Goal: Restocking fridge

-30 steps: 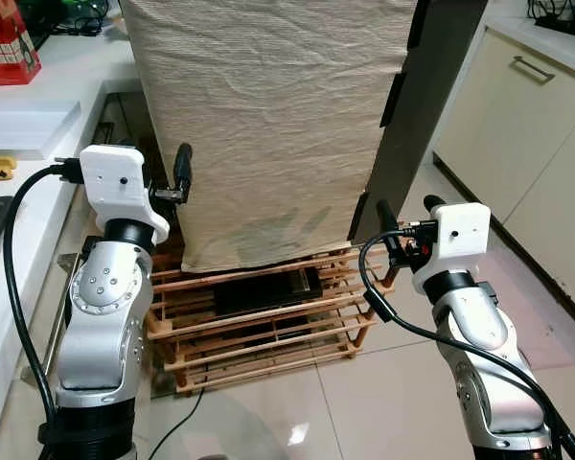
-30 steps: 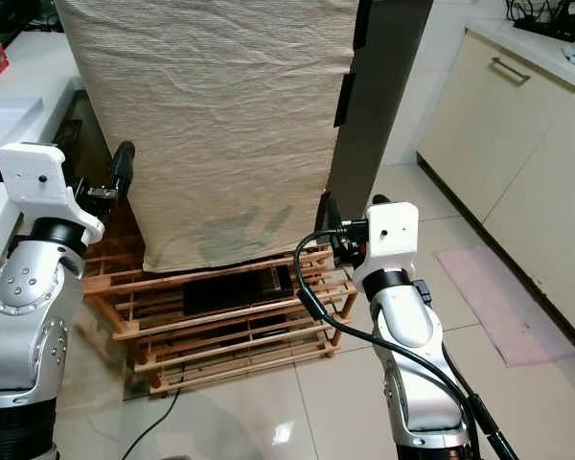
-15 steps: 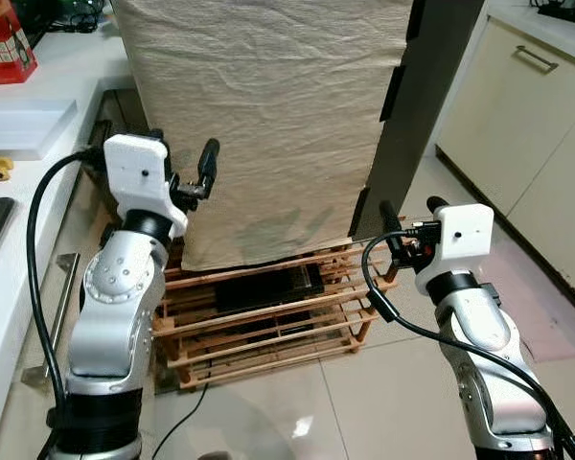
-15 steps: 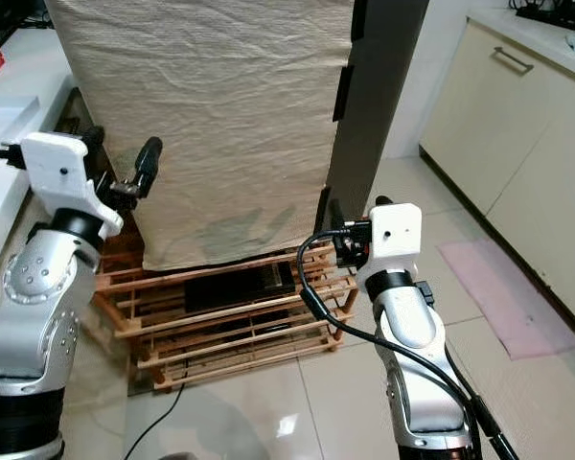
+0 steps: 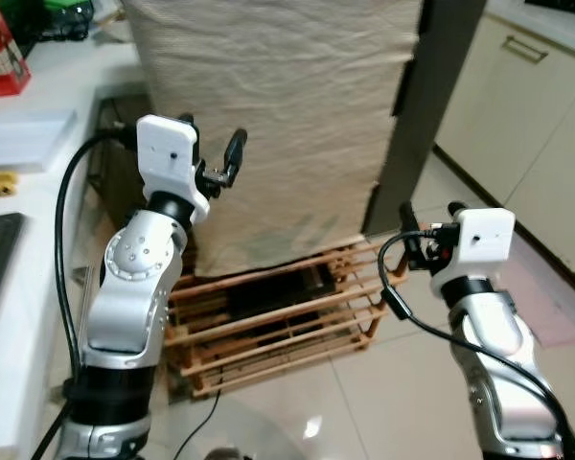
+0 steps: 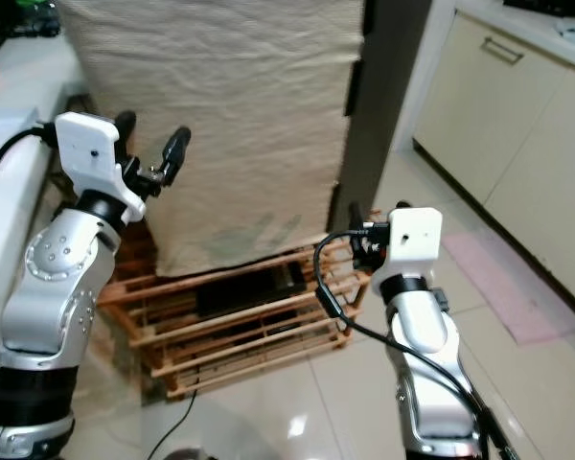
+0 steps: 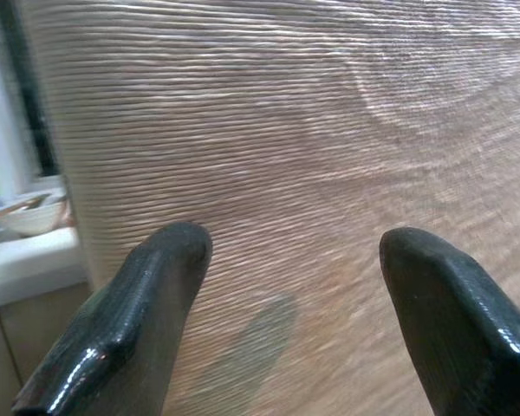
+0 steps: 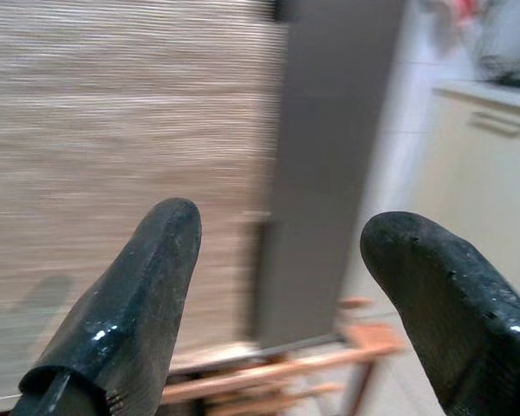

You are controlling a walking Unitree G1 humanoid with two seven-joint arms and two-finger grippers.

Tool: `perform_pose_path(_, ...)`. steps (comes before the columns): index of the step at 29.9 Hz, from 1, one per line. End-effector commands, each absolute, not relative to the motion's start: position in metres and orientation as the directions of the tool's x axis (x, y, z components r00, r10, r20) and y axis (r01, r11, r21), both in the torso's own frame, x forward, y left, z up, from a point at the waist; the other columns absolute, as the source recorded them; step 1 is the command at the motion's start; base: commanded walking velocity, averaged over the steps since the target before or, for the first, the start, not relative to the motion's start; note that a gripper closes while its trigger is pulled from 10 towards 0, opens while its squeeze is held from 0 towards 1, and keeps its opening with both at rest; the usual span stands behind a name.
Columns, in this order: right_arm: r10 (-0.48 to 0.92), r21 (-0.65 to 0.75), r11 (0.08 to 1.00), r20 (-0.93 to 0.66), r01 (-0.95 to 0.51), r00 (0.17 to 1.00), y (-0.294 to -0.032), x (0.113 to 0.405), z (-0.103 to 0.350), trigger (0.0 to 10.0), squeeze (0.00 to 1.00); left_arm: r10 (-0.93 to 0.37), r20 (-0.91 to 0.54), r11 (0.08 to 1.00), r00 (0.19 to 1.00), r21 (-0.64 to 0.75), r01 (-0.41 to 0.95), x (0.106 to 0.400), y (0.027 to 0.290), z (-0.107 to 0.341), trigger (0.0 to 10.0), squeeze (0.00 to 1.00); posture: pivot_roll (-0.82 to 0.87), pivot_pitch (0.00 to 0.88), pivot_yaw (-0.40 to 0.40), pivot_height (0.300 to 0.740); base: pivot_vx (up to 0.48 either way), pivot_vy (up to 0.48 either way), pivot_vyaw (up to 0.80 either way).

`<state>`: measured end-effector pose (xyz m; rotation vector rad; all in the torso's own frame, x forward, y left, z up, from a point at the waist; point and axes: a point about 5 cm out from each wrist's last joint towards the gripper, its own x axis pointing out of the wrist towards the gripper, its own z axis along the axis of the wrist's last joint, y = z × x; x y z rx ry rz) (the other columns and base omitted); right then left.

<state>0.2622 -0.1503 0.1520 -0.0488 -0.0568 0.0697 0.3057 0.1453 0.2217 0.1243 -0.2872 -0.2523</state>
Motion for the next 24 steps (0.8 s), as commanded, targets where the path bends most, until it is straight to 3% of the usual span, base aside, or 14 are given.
perform_pose_path(1,0.060,-0.063,0.996,0.068,-0.056,0.996,-0.155,0.260,0.156,10.0,0.00,-0.244,0.250,0.967,0.937,0.133,0.217,0.305,0.149,0.218,10.0,0.00,-0.01,0.005,0.017,0.740,0.000,0.000,0.00)
perform_pose_path(12,0.101,-0.066,0.993,0.057,-0.097,0.993,-0.152,0.260,0.155,10.0,0.00,-0.201,0.254,0.978,0.946,0.109,0.178,0.299,0.154,0.218,10.0,0.00,-0.01,0.000,-0.003,0.740,0.000,0.000,0.00)
perform_pose_path(19,0.125,-0.083,0.989,0.052,-0.121,0.991,-0.153,0.261,0.155,10.0,0.00,-0.072,0.277,0.993,0.958,0.105,0.045,0.294,0.170,0.219,10.0,0.00,0.00,0.000,-0.011,0.740,0.000,0.000,0.00)
perform_pose_path(24,0.129,-0.083,0.989,0.044,-0.125,0.991,-0.155,0.261,0.154,10.0,0.00,-0.075,0.272,0.993,0.959,0.104,0.049,0.294,0.170,0.219,10.0,0.00,0.00,0.000,-0.010,0.740,0.000,0.000,0.00)
